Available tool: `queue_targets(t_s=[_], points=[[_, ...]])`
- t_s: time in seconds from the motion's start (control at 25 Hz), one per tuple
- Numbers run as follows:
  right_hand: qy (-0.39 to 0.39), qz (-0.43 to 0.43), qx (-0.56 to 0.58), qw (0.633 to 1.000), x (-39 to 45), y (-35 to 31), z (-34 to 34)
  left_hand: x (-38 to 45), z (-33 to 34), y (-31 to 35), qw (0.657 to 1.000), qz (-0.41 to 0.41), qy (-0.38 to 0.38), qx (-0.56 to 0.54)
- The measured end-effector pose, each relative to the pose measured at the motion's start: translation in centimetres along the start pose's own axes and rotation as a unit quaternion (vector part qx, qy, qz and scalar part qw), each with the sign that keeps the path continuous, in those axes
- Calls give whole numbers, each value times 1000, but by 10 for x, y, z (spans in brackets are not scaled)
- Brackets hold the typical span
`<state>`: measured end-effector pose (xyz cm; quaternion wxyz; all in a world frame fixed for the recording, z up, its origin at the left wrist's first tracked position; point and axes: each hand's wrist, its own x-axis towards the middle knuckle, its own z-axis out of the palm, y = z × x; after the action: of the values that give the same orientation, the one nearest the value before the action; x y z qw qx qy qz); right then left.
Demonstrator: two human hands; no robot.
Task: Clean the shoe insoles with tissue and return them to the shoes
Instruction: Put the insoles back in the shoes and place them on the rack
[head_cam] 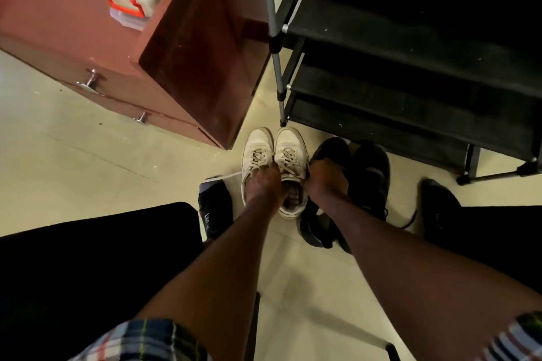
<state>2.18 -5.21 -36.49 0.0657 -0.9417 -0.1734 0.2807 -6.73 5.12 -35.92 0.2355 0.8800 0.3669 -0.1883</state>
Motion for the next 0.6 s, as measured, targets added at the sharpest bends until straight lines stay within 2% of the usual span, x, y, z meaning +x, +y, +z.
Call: queue_targets(t_s=[0.16, 0.32, 0.6], points=[[-39, 14, -67, 997, 16, -7, 18, 18, 18, 3, 999, -10, 4, 40], [-22, -29, -105, 994, 14, -8, 27, 23, 29, 8, 998, -29, 32, 40], [8, -14, -56, 998, 11, -8, 28, 26, 34, 0, 991, -79, 66, -84]])
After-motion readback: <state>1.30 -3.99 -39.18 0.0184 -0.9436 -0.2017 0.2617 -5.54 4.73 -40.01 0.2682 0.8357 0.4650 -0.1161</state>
